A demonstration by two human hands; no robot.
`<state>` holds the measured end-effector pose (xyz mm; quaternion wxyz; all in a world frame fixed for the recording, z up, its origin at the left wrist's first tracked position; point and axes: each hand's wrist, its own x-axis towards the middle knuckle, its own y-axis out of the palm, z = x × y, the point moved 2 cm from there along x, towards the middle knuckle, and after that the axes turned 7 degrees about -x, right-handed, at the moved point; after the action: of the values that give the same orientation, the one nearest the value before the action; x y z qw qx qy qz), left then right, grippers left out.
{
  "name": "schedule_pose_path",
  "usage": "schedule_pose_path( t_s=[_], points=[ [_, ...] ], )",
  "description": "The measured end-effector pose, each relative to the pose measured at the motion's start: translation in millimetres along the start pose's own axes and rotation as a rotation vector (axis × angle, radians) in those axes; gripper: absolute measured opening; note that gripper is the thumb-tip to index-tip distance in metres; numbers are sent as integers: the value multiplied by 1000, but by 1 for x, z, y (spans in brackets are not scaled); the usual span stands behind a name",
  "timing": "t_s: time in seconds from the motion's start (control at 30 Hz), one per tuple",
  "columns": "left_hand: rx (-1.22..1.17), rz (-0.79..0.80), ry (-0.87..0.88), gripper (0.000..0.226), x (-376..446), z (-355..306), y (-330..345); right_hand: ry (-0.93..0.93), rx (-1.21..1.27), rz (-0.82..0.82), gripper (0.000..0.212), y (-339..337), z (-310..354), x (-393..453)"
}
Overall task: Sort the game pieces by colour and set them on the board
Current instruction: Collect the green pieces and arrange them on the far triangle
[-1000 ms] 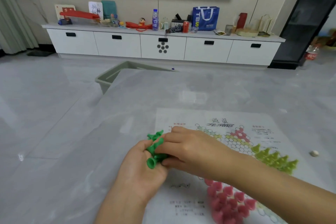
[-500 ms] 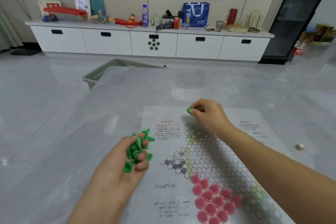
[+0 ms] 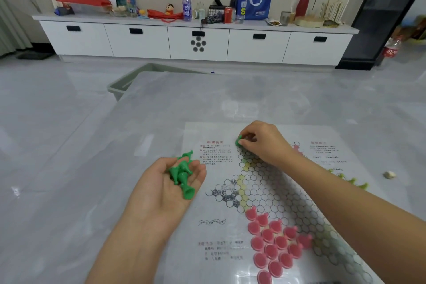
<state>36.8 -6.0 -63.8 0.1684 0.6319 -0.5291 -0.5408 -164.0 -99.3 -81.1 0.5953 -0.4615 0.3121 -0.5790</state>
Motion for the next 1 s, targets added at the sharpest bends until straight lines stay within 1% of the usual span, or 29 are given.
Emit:
schedule_pose_path(
  t_s=[0.13,0.23,0.3,0.37,0.4,0.43,0.53,0.57,0.6,0.8,0.87,1.0],
  points=[
    [-51,21,-74,27,0,1,0,-22,-16,-4,15,1,2,-3],
    [-62,23,-82,27,0,1,-2,-5,12,6,23,-1,0,-6],
    [-57,15,-65,26,0,1,-2,11,42,-61,25,-5,3,-9],
    [-37,4,-44,24,1,0,-2,-30,52,-147,20,-13,11,-17],
    [-23,-1,-31,23,1,0,-2,-78,58,-128,17,-17,17,-22],
    [-6,-5,-18,22,2,-1,-3,-142,70,-47,15,-20,23,-28],
    [42,-22,22,18,4,-3,-5,-308,16,374,13,-28,40,-47],
    [55,-31,30,18,4,-3,-5,-328,-32,464,12,-30,43,-52],
    [66,-39,34,18,4,-3,-6,-329,-74,513,13,-32,46,-56],
    [100,-44,45,18,2,-1,-6,-326,-245,654,17,-34,65,-64],
    [99,-47,49,19,2,-1,-6,-339,-300,676,16,-30,69,-65],
    [99,-46,51,20,3,-2,-7,-359,-330,701,11,-23,73,-65]
  ],
)
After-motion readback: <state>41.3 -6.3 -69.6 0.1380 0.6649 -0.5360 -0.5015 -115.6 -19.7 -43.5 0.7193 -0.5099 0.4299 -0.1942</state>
